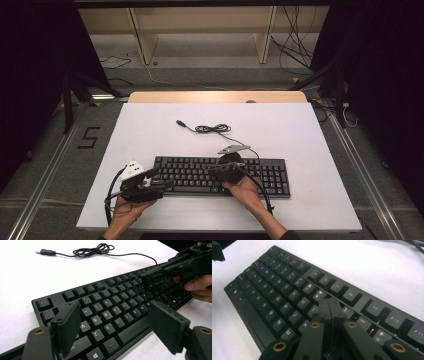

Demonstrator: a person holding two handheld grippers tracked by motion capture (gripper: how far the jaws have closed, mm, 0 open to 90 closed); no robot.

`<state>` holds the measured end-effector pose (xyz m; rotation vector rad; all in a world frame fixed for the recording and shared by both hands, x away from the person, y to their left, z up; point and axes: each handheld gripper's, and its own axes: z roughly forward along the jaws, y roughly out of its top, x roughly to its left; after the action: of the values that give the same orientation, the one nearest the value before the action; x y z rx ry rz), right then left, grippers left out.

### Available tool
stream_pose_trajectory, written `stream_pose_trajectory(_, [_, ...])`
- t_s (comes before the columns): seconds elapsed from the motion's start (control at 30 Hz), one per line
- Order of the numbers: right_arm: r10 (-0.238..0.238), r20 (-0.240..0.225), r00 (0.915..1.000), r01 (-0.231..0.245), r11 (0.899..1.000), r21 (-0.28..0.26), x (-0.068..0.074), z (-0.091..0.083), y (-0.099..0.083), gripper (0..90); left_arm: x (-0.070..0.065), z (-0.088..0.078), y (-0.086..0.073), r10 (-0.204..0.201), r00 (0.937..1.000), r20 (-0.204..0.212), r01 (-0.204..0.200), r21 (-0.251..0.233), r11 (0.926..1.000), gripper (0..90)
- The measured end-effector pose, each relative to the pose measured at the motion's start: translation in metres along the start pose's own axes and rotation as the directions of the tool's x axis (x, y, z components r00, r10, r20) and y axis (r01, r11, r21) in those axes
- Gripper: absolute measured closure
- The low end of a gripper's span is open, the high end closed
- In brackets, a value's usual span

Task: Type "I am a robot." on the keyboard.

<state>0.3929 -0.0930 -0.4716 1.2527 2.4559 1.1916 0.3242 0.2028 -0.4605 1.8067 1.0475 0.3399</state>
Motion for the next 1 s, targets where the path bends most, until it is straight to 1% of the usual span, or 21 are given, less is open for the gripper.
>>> stream_pose_trajectory(0.17, [-0.004, 0.006, 1.0, 0.004, 1.0, 0.018, 0.0, 0.005, -0.002, 90.0, 0.0, 0.0, 0.0, 0.0, 1.0, 0.0, 0.0, 0.0, 1.0, 26.0])
stream_pose_trajectory(0.3, [-0.02, 0.018, 0.9996, 0.02, 1.0, 0.022, 0.001, 0.006, -0.003, 90.0, 0.0, 0.0, 0.0, -0.001, 1.0, -0.002, 0.001, -0.001, 1.0, 26.1])
stream_pose_trajectory(0.43, [-0.011, 0.017, 0.9998, 0.011, 1.0, 0.022, 0.001, 0.006, -0.002, 90.0, 0.0, 0.0, 0.0, -0.001, 1.0, -0.003, 0.001, 0.0, 1.0, 26.0])
stream_pose_trajectory(0.53, [0.011, 0.005, 0.9999, -0.011, 1.0, 0.003, 0.001, 0.002, -0.002, 90.0, 0.0, 0.0, 0.0, -0.003, 1.0, -0.002, 0.003, -0.002, 1.0, 26.0])
stream_pose_trajectory(0.63, [0.024, -0.009, 0.9997, -0.024, 0.999, -0.035, 0.0, -0.005, 0.0, 85.7, 0.001, 0.0, 0.0, -0.007, 1.0, -0.005, 0.007, -0.002, 1.0, 26.1])
stream_pose_trajectory(0.77, [0.025, -0.04, 0.9989, -0.028, 0.997, -0.071, 0.001, -0.013, 0.0, 78.9, 0.0, 0.0, 0.0, -0.01, 0.9999, -0.009, 0.01, -0.002, 0.9999, 27.0])
stream_pose_trajectory(0.93, [0.008, -0.072, 0.9974, -0.014, 0.996, -0.086, 0.003, -0.022, -0.003, 65.2, 0.002, 0.002, 0.002, -0.017, 0.9998, -0.008, 0.017, -0.004, 0.9998, 32.2])
stream_pose_trajectory(1.0, [0.002, -0.084, 0.9965, -0.009, 0.996, -0.091, 0.003, -0.026, -0.004, 57.0, 0.002, 0.004, 0.004, -0.02, 0.9998, -0.005, 0.02, -0.003, 0.9998, 35.4])
